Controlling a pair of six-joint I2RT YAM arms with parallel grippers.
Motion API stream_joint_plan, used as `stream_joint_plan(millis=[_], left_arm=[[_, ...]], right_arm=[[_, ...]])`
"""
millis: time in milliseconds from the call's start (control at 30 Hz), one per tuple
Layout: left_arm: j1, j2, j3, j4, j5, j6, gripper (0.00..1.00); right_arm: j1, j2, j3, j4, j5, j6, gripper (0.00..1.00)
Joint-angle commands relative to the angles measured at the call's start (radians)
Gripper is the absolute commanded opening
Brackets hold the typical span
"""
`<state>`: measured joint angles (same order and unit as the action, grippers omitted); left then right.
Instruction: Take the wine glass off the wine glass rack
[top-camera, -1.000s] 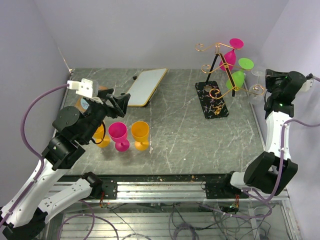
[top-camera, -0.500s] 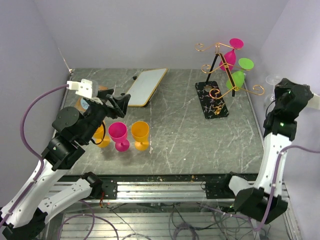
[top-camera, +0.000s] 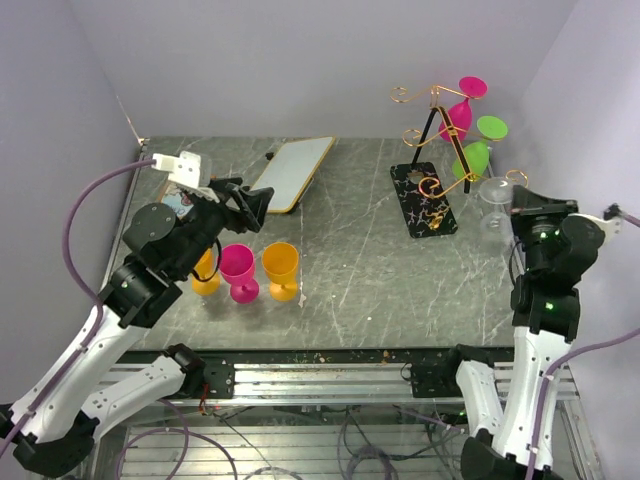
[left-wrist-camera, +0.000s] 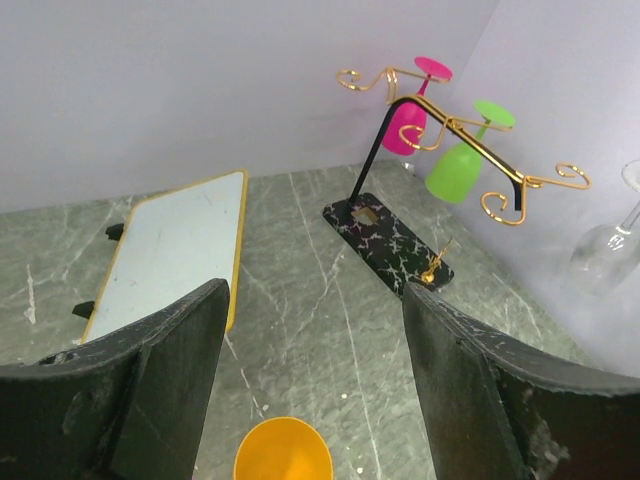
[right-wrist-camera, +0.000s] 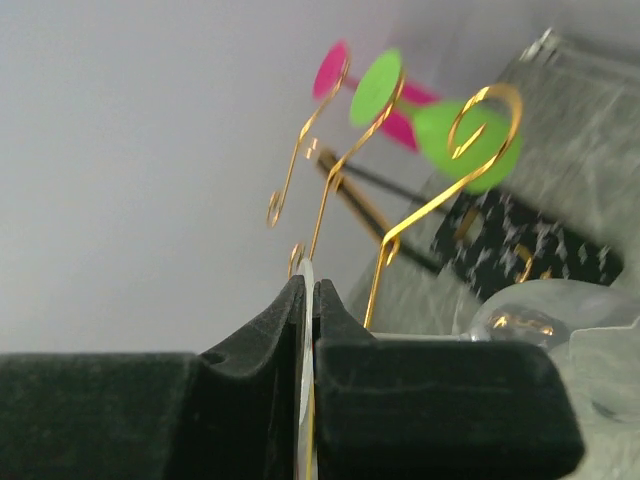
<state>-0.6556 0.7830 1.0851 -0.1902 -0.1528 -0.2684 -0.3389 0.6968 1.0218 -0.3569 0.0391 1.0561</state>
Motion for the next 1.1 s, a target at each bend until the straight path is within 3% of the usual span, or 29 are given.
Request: stream_joint_plan(millis=[0,267,433,633,900,1067], left_arm=[[0.009,0.036,-0.011,0.046,0.028,-0.032,0.80],[0.009,0.070,-0.017,0.041,0.053,-0.104,0.80],[0.009,0.084,-0.033,0.063,0.101,-0.196,0.80],[0.009,0.130,-0.052,0.124,0.187,-0.330,0.80],[0.009,0.187,-0.129,0.306,0.288,-0.531,0.81],[0.010,0.233,-0.233,0.581,0.393,-0.702,0.81]], right_arm=[[0.106,-0.020,-0.013,-0.043,-0.136,0.010,0.00],[0.220,0.006,-0.060,0.041,-0.371,0.049,0.00],[0.227,0.043,-0.202,0.262,-0.621,0.222,0.00],[0.228,0.109,-0.296,0.553,-0.764,0.441,0.00],[0.228,0.208,-0.316,0.898,-0.811,0.737,0.00],[0.228,0.267,-0.310,1.125,-0.808,0.938,0.00]])
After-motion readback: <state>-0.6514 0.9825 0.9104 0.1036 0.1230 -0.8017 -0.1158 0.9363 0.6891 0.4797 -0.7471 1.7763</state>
